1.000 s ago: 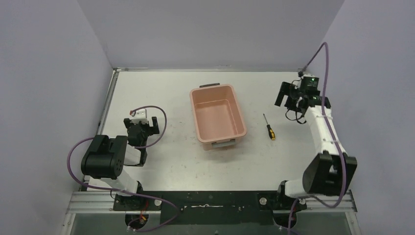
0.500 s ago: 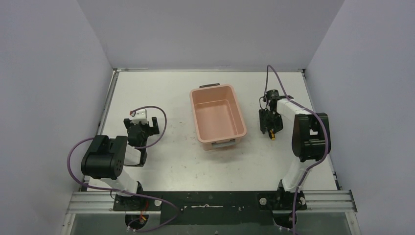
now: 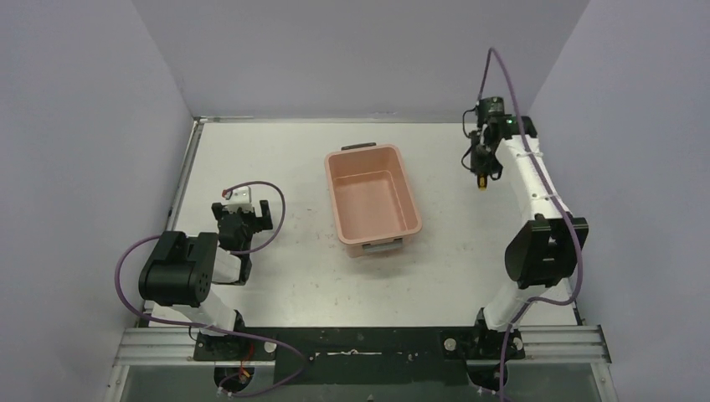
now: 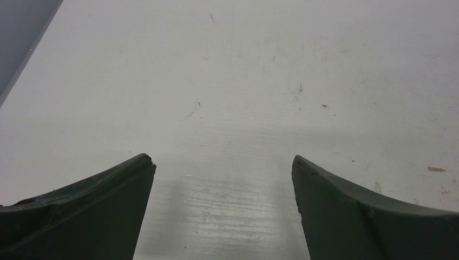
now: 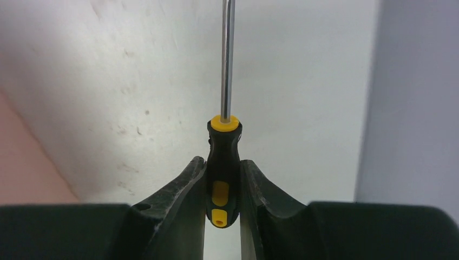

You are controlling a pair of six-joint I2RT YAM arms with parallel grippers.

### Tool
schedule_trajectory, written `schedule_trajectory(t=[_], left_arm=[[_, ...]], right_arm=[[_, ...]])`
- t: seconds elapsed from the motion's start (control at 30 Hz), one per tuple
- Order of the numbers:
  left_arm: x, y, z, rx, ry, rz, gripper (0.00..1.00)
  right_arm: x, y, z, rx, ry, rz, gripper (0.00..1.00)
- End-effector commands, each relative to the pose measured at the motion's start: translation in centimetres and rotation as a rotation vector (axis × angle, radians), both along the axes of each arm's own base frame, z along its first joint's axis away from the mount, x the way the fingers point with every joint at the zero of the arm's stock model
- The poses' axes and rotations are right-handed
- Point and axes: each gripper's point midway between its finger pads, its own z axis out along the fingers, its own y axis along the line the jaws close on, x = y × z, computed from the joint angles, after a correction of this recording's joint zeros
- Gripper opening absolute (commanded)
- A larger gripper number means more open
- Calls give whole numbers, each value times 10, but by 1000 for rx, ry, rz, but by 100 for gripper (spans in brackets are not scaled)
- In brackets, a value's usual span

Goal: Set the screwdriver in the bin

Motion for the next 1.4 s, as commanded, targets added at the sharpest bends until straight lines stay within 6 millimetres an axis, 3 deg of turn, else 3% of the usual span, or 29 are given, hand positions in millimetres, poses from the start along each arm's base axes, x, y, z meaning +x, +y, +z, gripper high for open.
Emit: schedule_trajectory(t=[0.0, 0.03, 0.1, 0.17, 0.23, 0.3, 0.4, 0.57, 0.67, 0.73, 0.8, 0.9, 1.1, 1.2, 1.23, 1.27, 1.37], left_arm=[[9, 0, 19, -11, -72, 8, 97], [9, 0, 19, -12, -73, 7, 97], [9, 0, 19, -11, -72, 7, 97], [9, 0, 19, -11, -73, 7, 97], [9, 0, 19, -11, -72, 7, 97], [9, 0, 19, -11, -72, 7, 97], [9, 0, 19, -11, -71, 6, 97], [9, 0, 19, -11, -73, 7, 97], [9, 0, 19, -11, -71, 7, 97], [9, 0, 19, -12, -72, 7, 97], [9, 0, 19, -11, -72, 7, 97], [9, 0, 19, -11, -73, 7, 97], [9, 0, 19, -11, -72, 7, 97], [9, 0, 19, -11, -73, 7, 97], [9, 0, 19, -11, -73, 7, 97], [9, 0, 19, -11, -73, 7, 97], [9, 0, 19, -11, -72, 7, 97]], right_arm=[[-12, -12, 134, -44, -196, -67, 0], [-7, -5, 169, -8, -288, -66, 0], [1, 22, 211, 115, -414, -40, 0], [9, 64, 245, 262, -539, 18, 0], [12, 113, 264, 367, -641, 87, 0], [9, 162, 270, 459, -718, 175, 0], [8, 221, 236, 501, -708, 265, 0], [9, 266, 129, 432, -473, 279, 0], [1, 276, 47, 381, -305, 263, 0], [-6, 278, 4, 351, -214, 251, 0], [-14, 278, -32, 320, -151, 245, 0], [-22, 282, -69, 290, -94, 252, 0], [-30, 282, -119, 209, -3, 253, 3], [-30, 279, -122, 186, -1, 239, 32], [-27, 277, -117, 178, -14, 231, 53], [-26, 275, -111, 165, -24, 224, 66], [-16, 275, -78, 156, -87, 219, 80]])
